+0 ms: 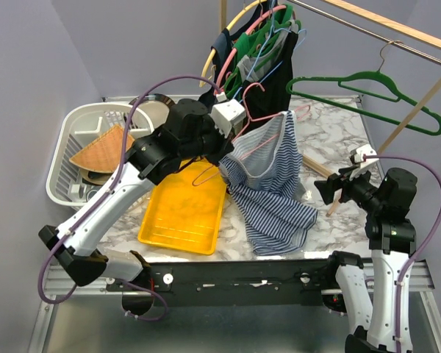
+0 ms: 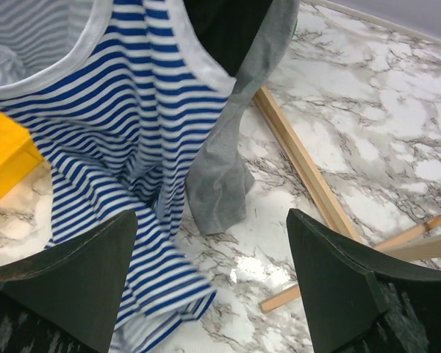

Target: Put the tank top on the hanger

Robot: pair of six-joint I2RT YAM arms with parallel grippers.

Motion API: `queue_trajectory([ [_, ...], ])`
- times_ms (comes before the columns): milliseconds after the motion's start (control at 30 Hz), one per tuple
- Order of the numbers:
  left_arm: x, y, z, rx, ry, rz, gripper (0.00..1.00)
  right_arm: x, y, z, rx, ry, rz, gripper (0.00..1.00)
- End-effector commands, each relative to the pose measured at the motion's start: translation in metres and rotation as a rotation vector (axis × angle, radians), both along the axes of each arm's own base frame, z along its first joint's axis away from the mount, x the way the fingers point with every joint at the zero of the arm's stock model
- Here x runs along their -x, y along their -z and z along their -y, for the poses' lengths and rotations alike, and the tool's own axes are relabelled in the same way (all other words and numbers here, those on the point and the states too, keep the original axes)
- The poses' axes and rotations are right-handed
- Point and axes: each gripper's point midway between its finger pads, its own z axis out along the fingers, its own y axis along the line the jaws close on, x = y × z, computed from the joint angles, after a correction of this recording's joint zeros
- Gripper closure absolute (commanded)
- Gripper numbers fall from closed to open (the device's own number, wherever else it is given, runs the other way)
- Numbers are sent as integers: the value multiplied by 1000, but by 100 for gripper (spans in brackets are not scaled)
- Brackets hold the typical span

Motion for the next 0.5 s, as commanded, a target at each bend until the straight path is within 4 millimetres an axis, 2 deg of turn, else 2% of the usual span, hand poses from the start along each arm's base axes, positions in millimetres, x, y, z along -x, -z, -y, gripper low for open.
queue_trajectory([
  [0,-18,-7,-3,-10,-108,-49,100,-4,4,4,-9,33,34,9],
  [133,-24,-4,-5,-44,-127,-64,100,-4,15,0,-21,3,29,9],
  [167,-27,1,-4,-58,-131,-75,100,-3,14,-3,-25,-11,33,9],
  [233,-31,-2,-5,-55,-132,-74,100,-2,12,-4,-26,-21,40,9],
  [400,-50,5,0,-67,-150,-94,100,-1,15,-7,-33,-37,35,9],
  [433,-56,-1,-1,-55,-162,-87,100,-1,14,-7,-31,-36,37,9],
  [467,-62,5,1,-66,-170,-104,100,-1,15,-7,-32,-38,38,9],
])
